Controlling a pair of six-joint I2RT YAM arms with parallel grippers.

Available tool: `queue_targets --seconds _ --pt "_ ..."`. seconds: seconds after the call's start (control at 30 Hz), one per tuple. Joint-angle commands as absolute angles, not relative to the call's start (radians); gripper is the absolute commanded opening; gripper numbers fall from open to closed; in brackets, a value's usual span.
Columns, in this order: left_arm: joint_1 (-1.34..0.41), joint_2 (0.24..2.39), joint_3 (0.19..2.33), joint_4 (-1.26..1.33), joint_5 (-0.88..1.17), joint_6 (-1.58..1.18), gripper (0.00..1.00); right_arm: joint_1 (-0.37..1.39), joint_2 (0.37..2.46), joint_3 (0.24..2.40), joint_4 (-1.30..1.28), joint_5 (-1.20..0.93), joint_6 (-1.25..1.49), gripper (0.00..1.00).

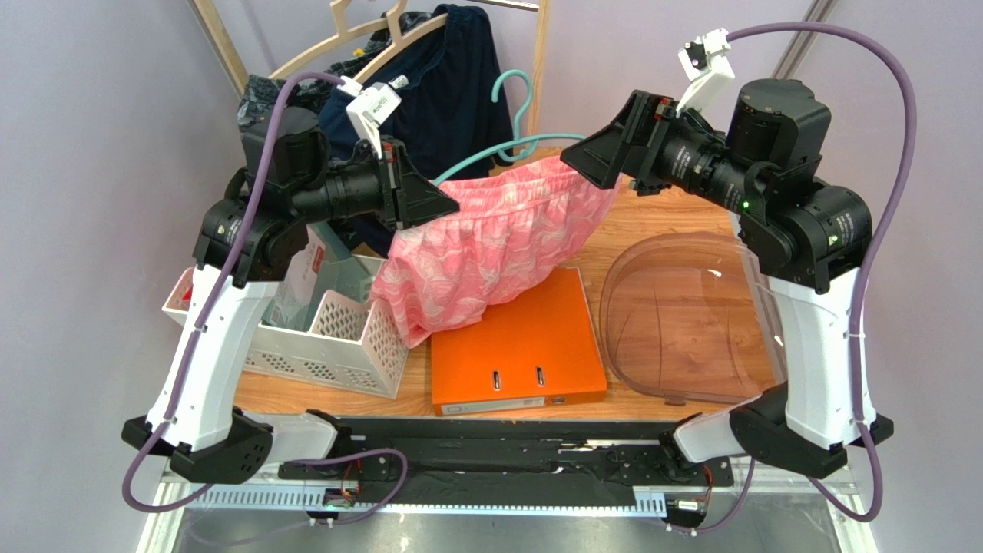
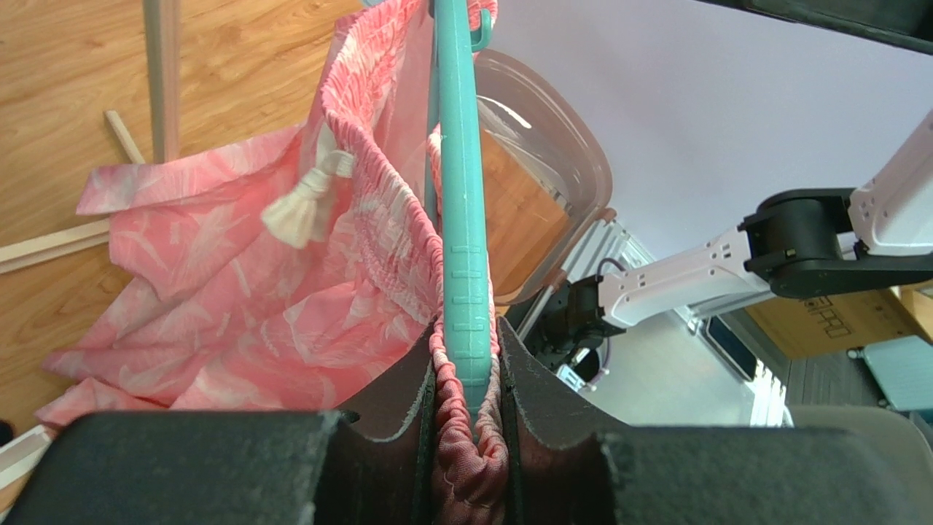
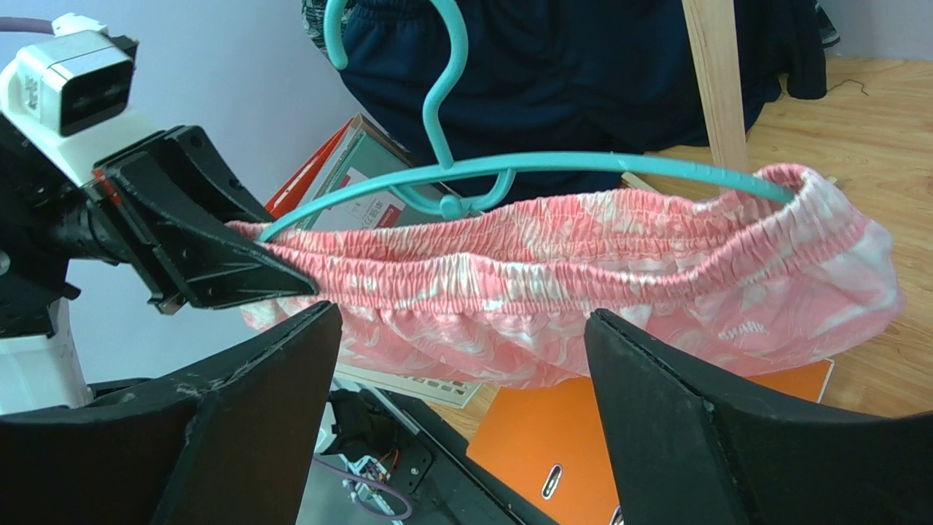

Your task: Remove the shorts from the hanger

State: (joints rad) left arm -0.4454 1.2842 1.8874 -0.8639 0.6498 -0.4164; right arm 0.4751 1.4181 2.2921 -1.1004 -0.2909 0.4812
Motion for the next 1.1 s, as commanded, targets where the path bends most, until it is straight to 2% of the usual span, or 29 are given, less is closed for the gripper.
queue_targets --seconds 0.0,0.37,0.8,0.9,1.07 --pt "-0.497 1.276 1.947 -0.807 0.64 -0.396 0.0 0.482 1.43 2.318 -1.058 -0.265 0.471 0.87" --pt "-0.555 1.292 1.942 -0.819 0.611 -0.393 0.0 0.546 1.511 2.359 -1.012 -0.227 0.448 0.81" --pt "-0.555 1.278 1.945 -0.856 0.643 -0.39 0.0 0.689 1.543 2.332 -1.011 -0.002 0.292 0.76" --pt "-0.555 1.273 1.945 -0.859 0.652 -0.388 0.0 0.704 1.546 2.339 -1.009 0.09 0.253 0.73" --pt "-0.555 1.275 1.953 -0.854 0.679 -0.393 0.0 0.732 1.568 2.342 -0.991 0.104 0.245 0.64"
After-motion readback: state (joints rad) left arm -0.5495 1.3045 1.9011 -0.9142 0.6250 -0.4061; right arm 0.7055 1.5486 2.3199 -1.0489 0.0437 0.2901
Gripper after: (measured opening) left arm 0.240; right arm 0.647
